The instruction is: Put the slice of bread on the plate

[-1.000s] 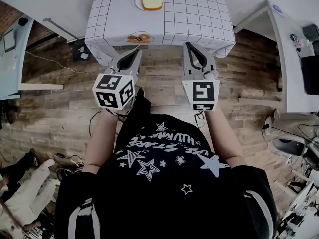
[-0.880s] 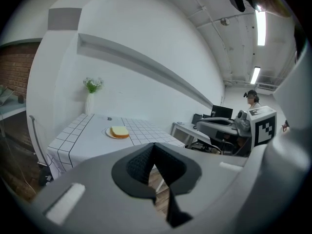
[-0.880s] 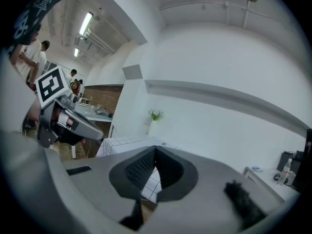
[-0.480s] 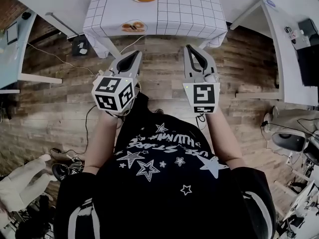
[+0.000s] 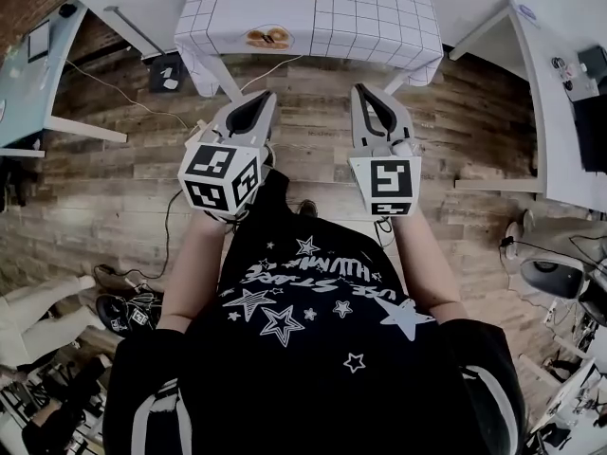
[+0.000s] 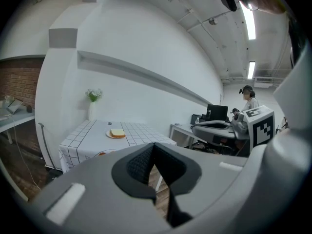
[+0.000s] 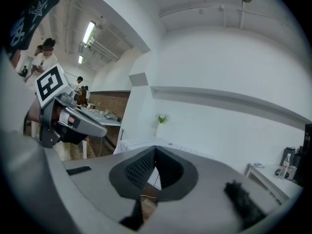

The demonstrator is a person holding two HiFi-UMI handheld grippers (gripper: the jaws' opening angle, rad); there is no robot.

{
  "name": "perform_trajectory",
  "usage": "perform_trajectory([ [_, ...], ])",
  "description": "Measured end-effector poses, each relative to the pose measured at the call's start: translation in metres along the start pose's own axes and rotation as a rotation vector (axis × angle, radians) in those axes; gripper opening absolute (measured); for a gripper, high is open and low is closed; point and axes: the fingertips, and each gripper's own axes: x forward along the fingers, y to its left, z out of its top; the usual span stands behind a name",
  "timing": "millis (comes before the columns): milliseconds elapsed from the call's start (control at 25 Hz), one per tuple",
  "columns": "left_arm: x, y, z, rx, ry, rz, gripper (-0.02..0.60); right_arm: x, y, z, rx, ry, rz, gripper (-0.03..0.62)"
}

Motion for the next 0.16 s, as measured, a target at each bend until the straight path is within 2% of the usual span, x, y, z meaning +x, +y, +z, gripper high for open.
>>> perform_trajectory([
  [160, -0.017, -0.012, -0.001, 0.0, -0.006, 0.009, 0.009, -0.016, 0.009, 0.003, 0.005, -0.005, 0.016, 0.014],
])
